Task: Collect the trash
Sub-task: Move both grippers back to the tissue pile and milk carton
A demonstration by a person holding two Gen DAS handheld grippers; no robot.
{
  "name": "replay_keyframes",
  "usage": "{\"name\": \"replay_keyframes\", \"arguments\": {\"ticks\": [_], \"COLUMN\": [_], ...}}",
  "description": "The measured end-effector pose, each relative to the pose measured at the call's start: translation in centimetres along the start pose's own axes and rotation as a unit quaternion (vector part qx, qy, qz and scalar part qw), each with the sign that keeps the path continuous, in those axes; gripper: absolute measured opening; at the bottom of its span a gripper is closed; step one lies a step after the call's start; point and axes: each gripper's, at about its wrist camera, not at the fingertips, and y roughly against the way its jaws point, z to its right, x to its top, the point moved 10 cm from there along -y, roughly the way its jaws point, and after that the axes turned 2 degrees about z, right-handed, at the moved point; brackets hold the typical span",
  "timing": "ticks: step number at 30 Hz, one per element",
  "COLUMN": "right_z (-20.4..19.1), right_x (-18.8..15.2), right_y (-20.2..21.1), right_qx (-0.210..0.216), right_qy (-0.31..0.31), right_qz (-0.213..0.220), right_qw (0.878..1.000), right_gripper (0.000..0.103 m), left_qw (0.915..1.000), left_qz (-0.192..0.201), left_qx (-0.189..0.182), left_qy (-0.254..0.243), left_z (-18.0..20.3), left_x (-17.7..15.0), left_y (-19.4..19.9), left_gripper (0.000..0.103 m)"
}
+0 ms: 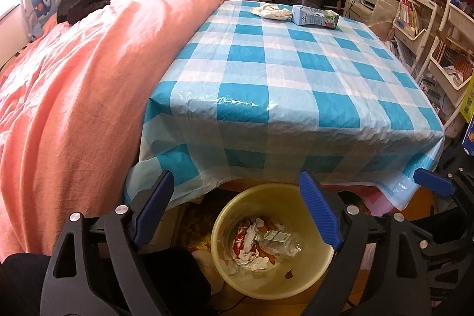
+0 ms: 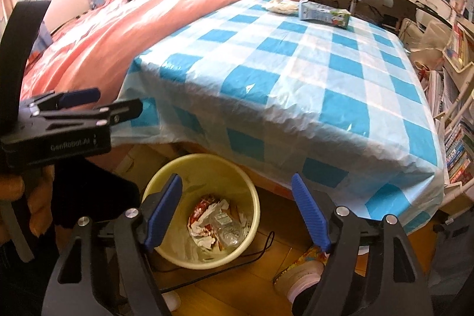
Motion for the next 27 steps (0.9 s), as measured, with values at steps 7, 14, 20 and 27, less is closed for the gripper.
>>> {"name": "replay_keyframes", "arguments": {"ticks": [7, 14, 20, 27], "right_z": [0.3, 0.3, 1.6, 4.1], "right_x": [0.3, 1.4, 4.9, 8.6], "right_y": [0.2, 0.5, 0.7, -1.1], "right_qx": [-0.003, -0.003, -0.014, -0.027], "right_qy": [-0.009, -0.001, 0.020, 0.057], "right_qz": [0.008, 0.018, 0.036, 0.028], "right_qw": [1.000, 1.000, 0.999, 0.998], "right_gripper": [0.075, 0.075, 0.078, 0.078], "left_qw": [1.0000, 0.9995, 0.9975, 0.9956], "left_qz": [0.002, 0.025, 0.057, 0.076], "left_qx": [0.000, -0.010, -0.007, 0.013], "left_qy": [-0.002, -0.016, -0.040, -0.054], "left_z": [0.1, 1.2, 2.2, 2.6], "left_x": [0.1, 1.8, 6.5, 13.1], "left_y": [0.1, 0.6, 0.5, -2.5], "left_gripper": [0.084, 0.084, 0.086, 0.086]}}
